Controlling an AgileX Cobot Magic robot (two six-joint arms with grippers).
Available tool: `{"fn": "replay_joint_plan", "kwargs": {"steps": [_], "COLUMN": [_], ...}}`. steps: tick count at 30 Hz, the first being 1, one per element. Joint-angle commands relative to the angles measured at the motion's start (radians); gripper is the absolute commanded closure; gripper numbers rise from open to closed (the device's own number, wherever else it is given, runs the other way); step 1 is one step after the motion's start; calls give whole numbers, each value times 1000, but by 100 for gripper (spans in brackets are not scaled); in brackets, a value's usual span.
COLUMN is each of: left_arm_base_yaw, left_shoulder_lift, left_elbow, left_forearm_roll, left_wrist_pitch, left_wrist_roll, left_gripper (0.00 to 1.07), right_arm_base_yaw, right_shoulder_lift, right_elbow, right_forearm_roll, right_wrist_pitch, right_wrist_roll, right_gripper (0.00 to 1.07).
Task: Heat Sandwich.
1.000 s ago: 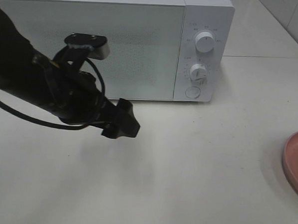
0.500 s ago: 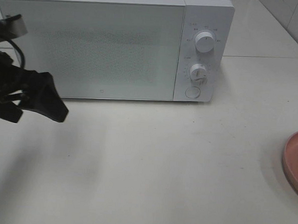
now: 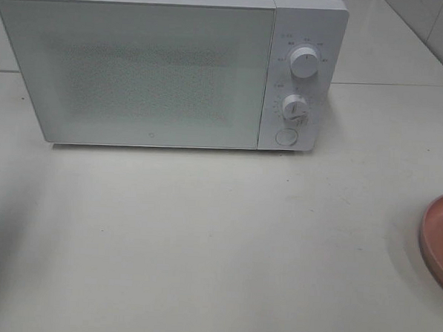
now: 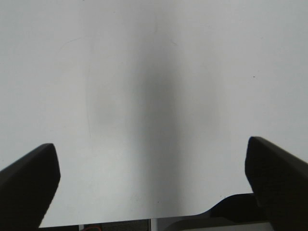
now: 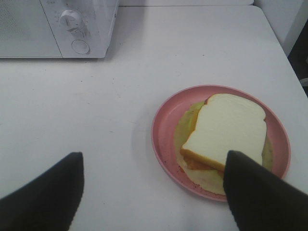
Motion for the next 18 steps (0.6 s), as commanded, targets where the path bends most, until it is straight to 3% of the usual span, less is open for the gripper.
{"fn": "replay_joint_plan", "kwargs": {"steps": [1, 11, 18], "left_arm_base_yaw": [5, 5, 5], "left_shoulder_lift": [-108, -483, -680], "left_elbow": [54, 257, 347], "left_forearm_roll": [13, 43, 43], "left_wrist_pitch": [15, 22, 22], "left_wrist_roll": [-19, -19, -19], "left_gripper": [5, 5, 5], "right_arm_base_yaw": [-8, -8, -8], "right_shoulder_lift": [-26, -26, -26], "right_elbow": [0, 0, 0], "right_forearm_roll": [0, 0, 0], "right_wrist_pitch": [-6, -6, -6], "right_wrist_roll": [-10, -10, -9], "right_gripper": [31, 31, 31]}}
